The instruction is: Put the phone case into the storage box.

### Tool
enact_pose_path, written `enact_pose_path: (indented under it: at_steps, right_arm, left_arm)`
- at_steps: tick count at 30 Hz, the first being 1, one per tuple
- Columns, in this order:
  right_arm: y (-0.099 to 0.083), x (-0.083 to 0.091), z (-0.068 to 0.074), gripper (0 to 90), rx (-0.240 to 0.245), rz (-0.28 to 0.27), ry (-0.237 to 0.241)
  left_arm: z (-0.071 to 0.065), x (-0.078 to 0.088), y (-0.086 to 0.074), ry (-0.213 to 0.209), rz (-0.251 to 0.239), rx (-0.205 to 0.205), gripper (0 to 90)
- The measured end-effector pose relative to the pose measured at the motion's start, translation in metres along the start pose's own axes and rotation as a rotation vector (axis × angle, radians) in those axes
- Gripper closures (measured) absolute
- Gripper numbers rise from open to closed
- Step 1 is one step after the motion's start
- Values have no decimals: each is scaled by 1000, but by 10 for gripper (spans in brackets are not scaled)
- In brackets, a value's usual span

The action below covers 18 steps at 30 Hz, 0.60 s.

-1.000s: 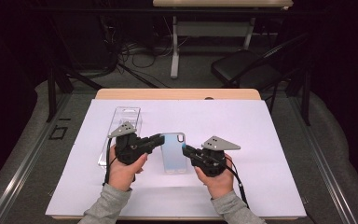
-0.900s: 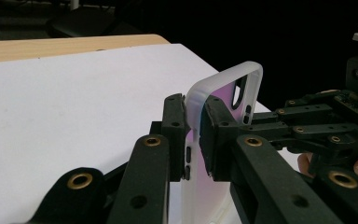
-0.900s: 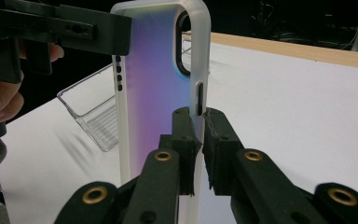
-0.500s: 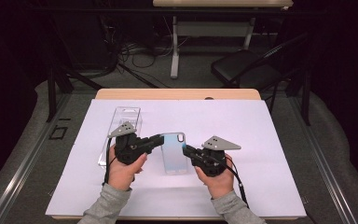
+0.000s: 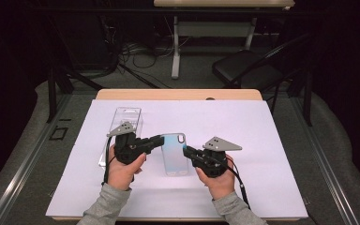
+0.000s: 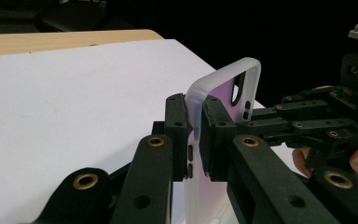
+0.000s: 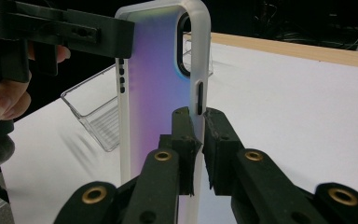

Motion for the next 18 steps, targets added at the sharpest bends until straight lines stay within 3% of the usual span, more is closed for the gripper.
enact_pose_path:
  at_steps: [18]
  right_arm:
    - [0, -1, 0, 818, -10, 0, 21]
  left_arm:
    - [1, 1, 0, -4, -1, -4, 831]
Point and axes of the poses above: each handheld gripper's, and its own axes: x roughly backward along the jaws, y roughly out of its top, z roughly to its left, the point moved 6 cm from there along -x, roughly forward along the jaws, and after that the axes turned 5 degrees about y, right-handed, at the moved point
